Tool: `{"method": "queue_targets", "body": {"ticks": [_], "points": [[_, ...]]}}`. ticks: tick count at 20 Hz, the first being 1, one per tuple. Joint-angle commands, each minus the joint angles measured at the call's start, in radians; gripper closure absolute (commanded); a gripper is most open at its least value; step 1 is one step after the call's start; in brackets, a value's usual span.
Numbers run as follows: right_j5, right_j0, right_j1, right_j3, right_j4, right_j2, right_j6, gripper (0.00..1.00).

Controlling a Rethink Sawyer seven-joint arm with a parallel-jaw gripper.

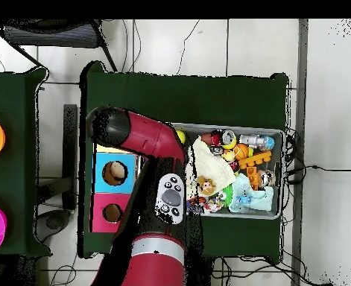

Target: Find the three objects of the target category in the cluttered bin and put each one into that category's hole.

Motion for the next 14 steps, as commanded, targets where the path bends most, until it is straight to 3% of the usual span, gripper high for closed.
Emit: {"method": "queue_targets", "body": {"ticks": [1, 11, 14], "points": [[0.111, -0.019, 0.003, 0.088, -0.007, 0.124, 0.098, 1.0], [0.099, -0.007, 0.037, 0.06, -0.031, 0.1, 0.113, 1.0], [0.155, 0.024, 0.053, 0.015, -0.061, 0.043, 0.141, 1.0]]}}
